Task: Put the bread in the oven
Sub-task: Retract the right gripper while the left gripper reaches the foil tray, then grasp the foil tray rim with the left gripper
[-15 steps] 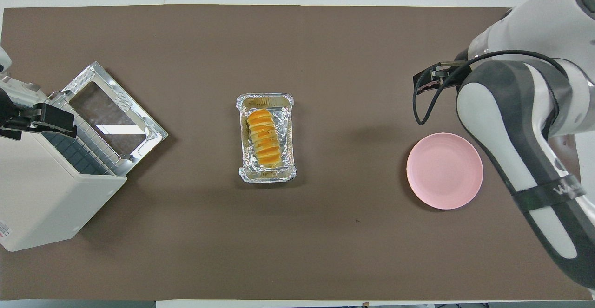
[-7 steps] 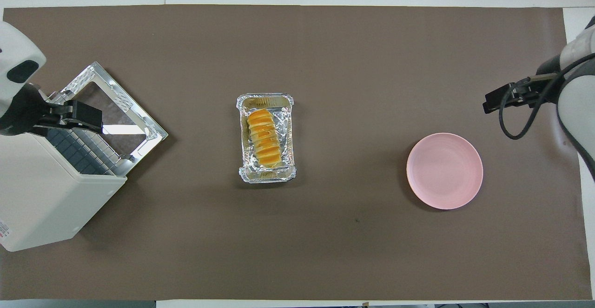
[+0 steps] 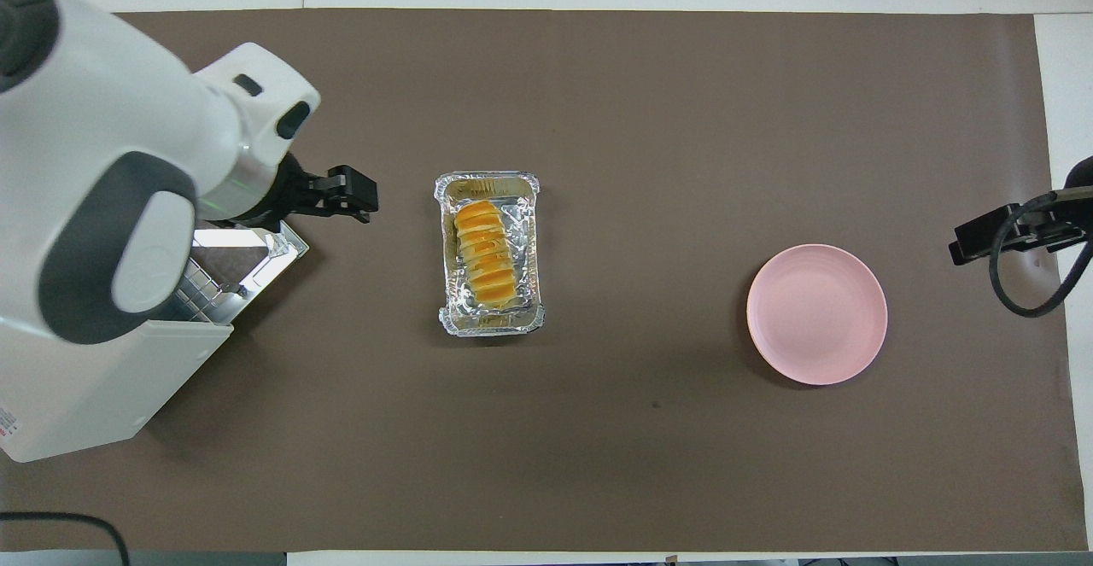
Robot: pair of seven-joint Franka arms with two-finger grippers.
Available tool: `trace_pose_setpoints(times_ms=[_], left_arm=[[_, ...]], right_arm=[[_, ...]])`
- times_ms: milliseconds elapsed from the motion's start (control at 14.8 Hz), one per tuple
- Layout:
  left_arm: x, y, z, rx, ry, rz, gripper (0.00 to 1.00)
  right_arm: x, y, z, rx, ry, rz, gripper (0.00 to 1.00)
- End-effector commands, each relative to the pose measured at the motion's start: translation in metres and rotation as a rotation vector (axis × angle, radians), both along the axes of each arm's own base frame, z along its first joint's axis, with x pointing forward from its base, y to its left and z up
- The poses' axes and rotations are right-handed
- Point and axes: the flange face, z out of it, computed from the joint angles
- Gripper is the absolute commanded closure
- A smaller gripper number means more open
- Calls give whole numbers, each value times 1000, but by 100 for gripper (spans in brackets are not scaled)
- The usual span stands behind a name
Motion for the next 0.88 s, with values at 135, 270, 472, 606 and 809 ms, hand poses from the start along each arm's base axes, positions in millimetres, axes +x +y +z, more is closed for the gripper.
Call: trace_pose_setpoints(times_ms=[135, 270, 472, 606, 809], left_arm=[[25, -117, -91, -30, -42, 103, 0], [12, -152, -124, -18, -22, 109, 0], [-1, -164, -154, -13, -31, 111, 5], [-12, -173, -165, -10, -28, 97, 24], [-17, -179, -188, -2, -19, 96, 44]], right_arm=[[-5, -13, 13, -26, -45, -13, 0], [-2, -17, 20, -17, -84, -21, 0], [-8, -18, 36, -17, -112, -29, 0], [-8, -15, 34, -17, -106, -28, 0], [-8, -17, 34, -16, -109, -34, 0]])
